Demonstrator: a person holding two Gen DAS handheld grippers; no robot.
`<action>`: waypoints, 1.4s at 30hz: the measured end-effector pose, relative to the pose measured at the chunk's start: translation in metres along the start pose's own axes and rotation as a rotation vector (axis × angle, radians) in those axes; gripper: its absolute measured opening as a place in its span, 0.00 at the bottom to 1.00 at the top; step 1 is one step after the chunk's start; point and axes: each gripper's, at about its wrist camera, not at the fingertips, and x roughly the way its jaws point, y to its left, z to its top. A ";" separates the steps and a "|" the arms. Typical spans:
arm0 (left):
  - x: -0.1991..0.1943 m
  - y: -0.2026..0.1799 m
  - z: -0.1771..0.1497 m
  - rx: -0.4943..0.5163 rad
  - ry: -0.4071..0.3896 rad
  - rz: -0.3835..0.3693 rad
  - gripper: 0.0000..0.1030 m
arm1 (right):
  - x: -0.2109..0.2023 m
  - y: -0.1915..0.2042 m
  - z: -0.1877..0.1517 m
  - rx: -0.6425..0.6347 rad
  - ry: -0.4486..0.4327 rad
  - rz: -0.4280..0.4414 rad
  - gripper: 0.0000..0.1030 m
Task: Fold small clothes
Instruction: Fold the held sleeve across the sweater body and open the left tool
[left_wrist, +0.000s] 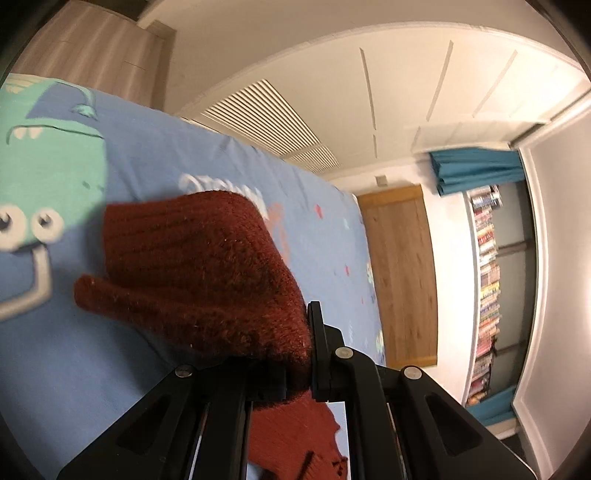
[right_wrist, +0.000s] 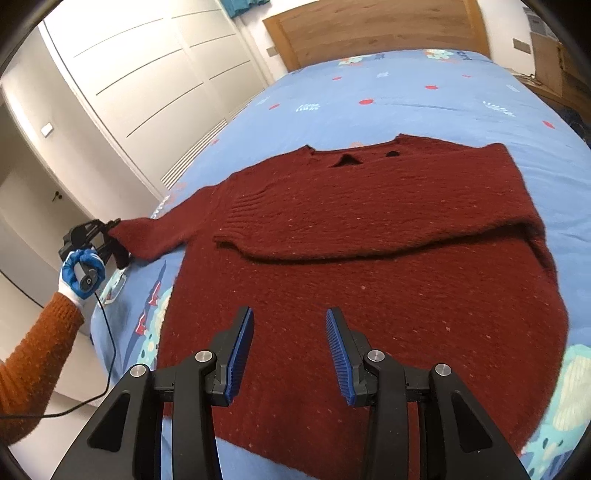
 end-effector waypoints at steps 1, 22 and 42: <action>0.004 -0.008 -0.005 0.008 0.012 -0.009 0.06 | -0.003 -0.003 -0.001 0.001 -0.003 -0.007 0.41; 0.075 -0.149 -0.175 0.155 0.349 -0.183 0.06 | -0.076 -0.077 -0.036 0.108 -0.095 -0.079 0.41; 0.111 -0.156 -0.365 0.398 0.696 -0.017 0.06 | -0.086 -0.111 -0.073 0.206 -0.077 -0.104 0.41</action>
